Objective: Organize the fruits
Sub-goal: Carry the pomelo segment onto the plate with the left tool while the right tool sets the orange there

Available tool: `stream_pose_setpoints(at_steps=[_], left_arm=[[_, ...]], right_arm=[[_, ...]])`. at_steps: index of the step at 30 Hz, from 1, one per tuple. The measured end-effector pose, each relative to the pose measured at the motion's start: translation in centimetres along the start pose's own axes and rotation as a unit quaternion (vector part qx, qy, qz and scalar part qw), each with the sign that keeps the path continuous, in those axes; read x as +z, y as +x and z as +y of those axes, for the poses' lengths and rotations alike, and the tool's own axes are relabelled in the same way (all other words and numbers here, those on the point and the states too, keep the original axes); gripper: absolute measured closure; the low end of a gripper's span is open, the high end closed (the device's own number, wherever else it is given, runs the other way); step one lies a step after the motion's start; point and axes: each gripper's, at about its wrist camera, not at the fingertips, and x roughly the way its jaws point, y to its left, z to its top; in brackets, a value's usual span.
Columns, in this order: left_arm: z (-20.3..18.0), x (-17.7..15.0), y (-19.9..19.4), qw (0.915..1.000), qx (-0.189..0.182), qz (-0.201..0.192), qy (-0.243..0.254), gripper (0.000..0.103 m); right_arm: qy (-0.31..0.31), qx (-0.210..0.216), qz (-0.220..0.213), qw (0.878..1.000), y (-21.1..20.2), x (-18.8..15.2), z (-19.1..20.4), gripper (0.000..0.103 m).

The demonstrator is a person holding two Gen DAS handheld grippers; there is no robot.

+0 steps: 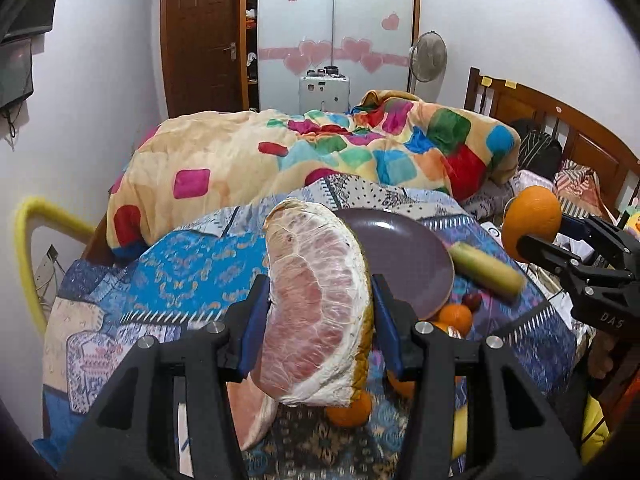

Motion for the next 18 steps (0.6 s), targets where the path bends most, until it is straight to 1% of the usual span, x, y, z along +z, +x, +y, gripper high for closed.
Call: stream_pose_setpoints(at_steps=[8, 10, 18], left_arm=[[0.9, 1.9, 2.6, 0.9999, -0.011, 0.004, -0.012, 0.054], [1.1, 2.1, 3.3, 0.9999, -0.008, 0.006, -0.013, 0.054], [1.1, 2.7, 6.1, 0.9998, 0.005, 0.015, -0.011, 0.054]], right_arm=[[-0.008, -0.009, -0.010, 1.000, 1.8, 1.6, 0.0, 0.041], [-0.010, -0.009, -0.010, 1.000, 2.4, 1.9, -0.1, 0.041], [-0.011, 0.008, 0.013, 1.000, 5.9, 2.8, -0.4, 0.041]])
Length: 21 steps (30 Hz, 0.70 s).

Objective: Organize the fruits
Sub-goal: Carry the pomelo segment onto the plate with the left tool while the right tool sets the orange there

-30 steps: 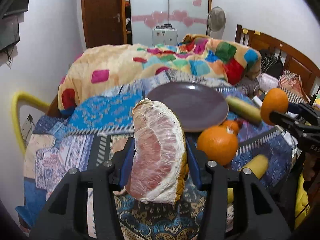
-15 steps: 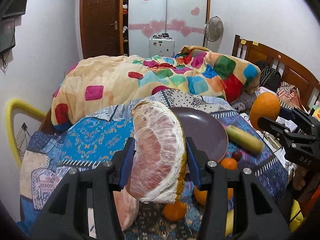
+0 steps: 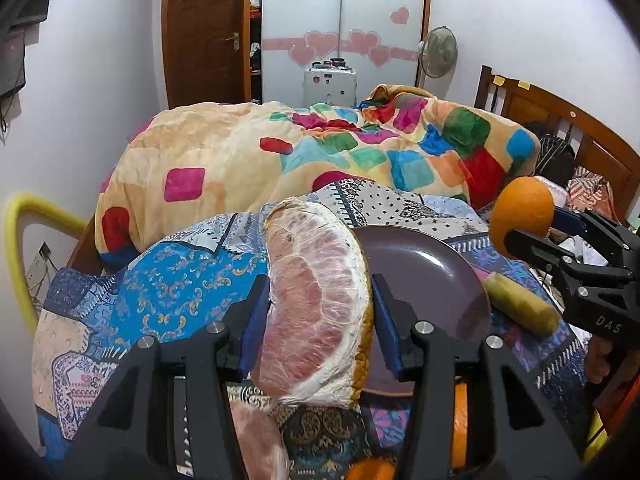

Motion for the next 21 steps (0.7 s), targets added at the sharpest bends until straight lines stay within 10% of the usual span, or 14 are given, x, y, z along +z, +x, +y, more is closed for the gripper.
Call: stream_pose_setpoints(at_steps=[21], left_arm=[[-0.7, 1.0, 7.2, 0.9980, 0.009, 0.063, 0.003, 0.054]], right_arm=[[-0.040, -0.003, 0.094, 0.995, 6.8, -0.2, 0.1, 0.041]])
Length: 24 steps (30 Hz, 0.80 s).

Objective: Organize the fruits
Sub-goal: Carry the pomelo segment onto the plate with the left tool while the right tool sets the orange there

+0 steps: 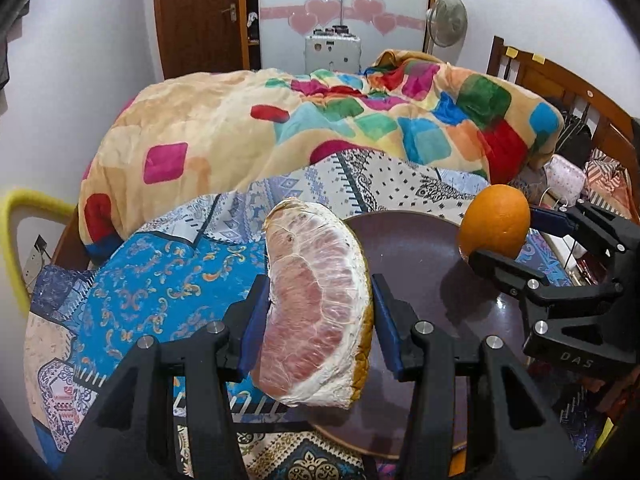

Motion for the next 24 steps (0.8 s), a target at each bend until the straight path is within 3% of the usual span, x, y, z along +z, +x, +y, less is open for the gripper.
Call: stream_pose_setpoints(at_steps=[10, 18, 24], left_arm=[[0.0, 0.6, 1.7, 0.9995, -0.005, 0.032, -0.001, 0.054], [-0.2, 0.5, 2.7, 0.9985, -0.013, 0.053, 0.002, 0.054], [-0.1, 0.7, 1.5, 0.9994, -0.013, 0.033, 0.005, 0.053]], right_arm=[[0.003, 0.015, 0.064, 0.998, 2.1, 0.7, 0.3, 0.041], [-0.003, 0.009, 0.079, 0.997, 3.0, 1.1, 0.6, 0.041], [-0.007, 0.005, 0.082, 0.997, 2.9, 1.0, 0.8, 0.041]])
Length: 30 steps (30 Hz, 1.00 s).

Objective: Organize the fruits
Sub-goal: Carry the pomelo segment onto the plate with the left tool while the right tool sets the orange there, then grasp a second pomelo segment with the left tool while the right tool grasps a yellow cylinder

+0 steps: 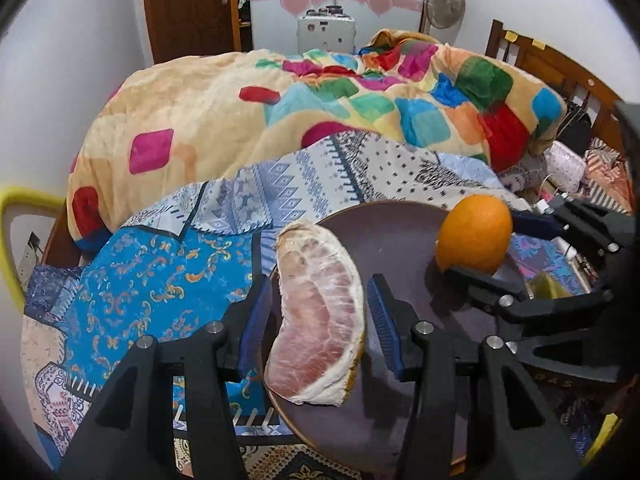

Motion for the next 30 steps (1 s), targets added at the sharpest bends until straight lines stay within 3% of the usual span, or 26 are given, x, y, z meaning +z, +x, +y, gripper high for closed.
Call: stream_pose_setpoints(at_steps=[4, 7, 18, 30], left_arm=[[0.1, 0.0, -1.2, 0.9999, 0.004, -0.010, 0.000, 0.053], [0.6, -0.2, -2.3, 0.9998, 0.001, -0.016, -0.007, 0.053], [2.9, -1.6, -7.1, 0.9984, 0.018, -0.048, -0.024, 0.049], [5.6, -6.2, -8.8, 0.9983, 0.039, -0.027, -0.033, 0.041]], right_arm=[[0.003, 0.004, -0.011, 1.000, -1.0, -0.3, 0.0, 0.040], [0.001, 0.002, -0.030, 1.000, -2.4, -0.2, 0.0, 0.033], [-0.006, -0.018, -0.085, 0.996, -7.3, -1.1, 0.3, 0.033], [0.009, -0.030, -0.079, 0.996, -8.5, -4.1, -1.2, 0.033]])
